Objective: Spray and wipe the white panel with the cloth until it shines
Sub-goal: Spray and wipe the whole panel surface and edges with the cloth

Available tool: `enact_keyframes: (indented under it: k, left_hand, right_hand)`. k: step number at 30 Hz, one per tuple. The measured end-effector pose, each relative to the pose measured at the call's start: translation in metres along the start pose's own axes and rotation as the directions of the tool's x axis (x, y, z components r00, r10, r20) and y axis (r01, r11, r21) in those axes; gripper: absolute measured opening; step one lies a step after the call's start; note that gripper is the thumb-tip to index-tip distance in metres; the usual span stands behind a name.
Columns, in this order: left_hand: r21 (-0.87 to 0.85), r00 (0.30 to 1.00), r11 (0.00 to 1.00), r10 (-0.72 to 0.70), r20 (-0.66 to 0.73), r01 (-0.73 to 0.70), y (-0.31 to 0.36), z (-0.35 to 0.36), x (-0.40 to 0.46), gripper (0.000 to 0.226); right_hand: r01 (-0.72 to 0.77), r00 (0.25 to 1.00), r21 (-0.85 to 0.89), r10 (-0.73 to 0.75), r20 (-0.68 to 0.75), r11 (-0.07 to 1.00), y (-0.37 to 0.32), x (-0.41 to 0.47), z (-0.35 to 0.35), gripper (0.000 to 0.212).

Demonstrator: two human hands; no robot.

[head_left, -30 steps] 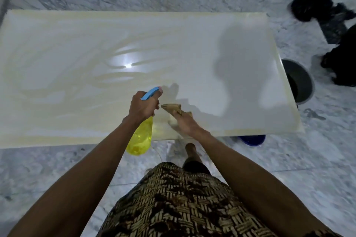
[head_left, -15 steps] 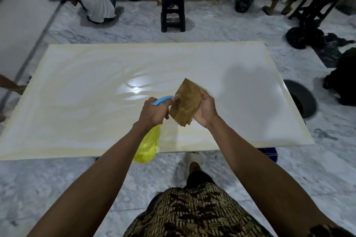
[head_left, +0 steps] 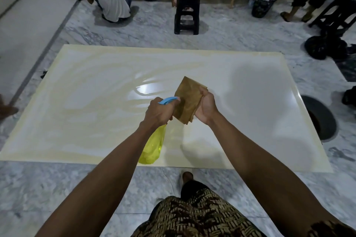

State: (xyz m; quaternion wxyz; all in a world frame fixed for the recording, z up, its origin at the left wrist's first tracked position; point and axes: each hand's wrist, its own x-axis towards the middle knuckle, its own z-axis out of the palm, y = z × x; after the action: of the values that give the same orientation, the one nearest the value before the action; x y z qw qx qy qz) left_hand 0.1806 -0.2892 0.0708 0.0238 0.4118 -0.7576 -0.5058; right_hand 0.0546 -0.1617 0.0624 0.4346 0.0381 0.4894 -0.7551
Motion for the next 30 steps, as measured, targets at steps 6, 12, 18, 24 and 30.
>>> enact_keyframes:
  k: [6, 12, 18, 24, 30]
  left_hand:
    - [0.019, 0.999, 0.999, -0.032, -0.034, 0.033, 0.024, 0.011, 0.057, 0.066]
    - [-0.045, 0.998, 0.998, -0.054, -0.041, 0.052, 0.059, 0.039, 0.118, 0.056]
    - [-0.11, 0.998, 0.993, -0.044, -0.048, 0.039, 0.083, 0.048, 0.178, 0.05]
    - [-0.125, 0.998, 0.992, -0.02, -0.062, 0.012, 0.069, 0.049, 0.218, 0.039]
    - [-0.097, 0.993, 0.992, -0.091, -0.07, 0.084, 0.033, 0.041, 0.218, 0.051]
  right_hand:
    - [-0.03, 0.997, -0.031, 0.027, -0.075, 0.999, -0.023, 0.062, -0.015, 0.053]
    - [-0.166, 0.943, -0.421, 0.02, -0.331, 0.892, -0.055, 0.144, -0.064, 0.042]
    - [-0.044, 0.839, -0.975, -0.522, -0.153, 0.216, -0.125, 0.275, -0.094, 0.047]
    - [-0.08, 0.982, -0.968, -0.184, -0.035, -0.239, -0.118, 0.398, -0.104, 0.059]
    - [-0.059, 0.977, -0.934, -0.214, 0.019, -0.352, -0.042, 0.382, -0.115, 0.056]
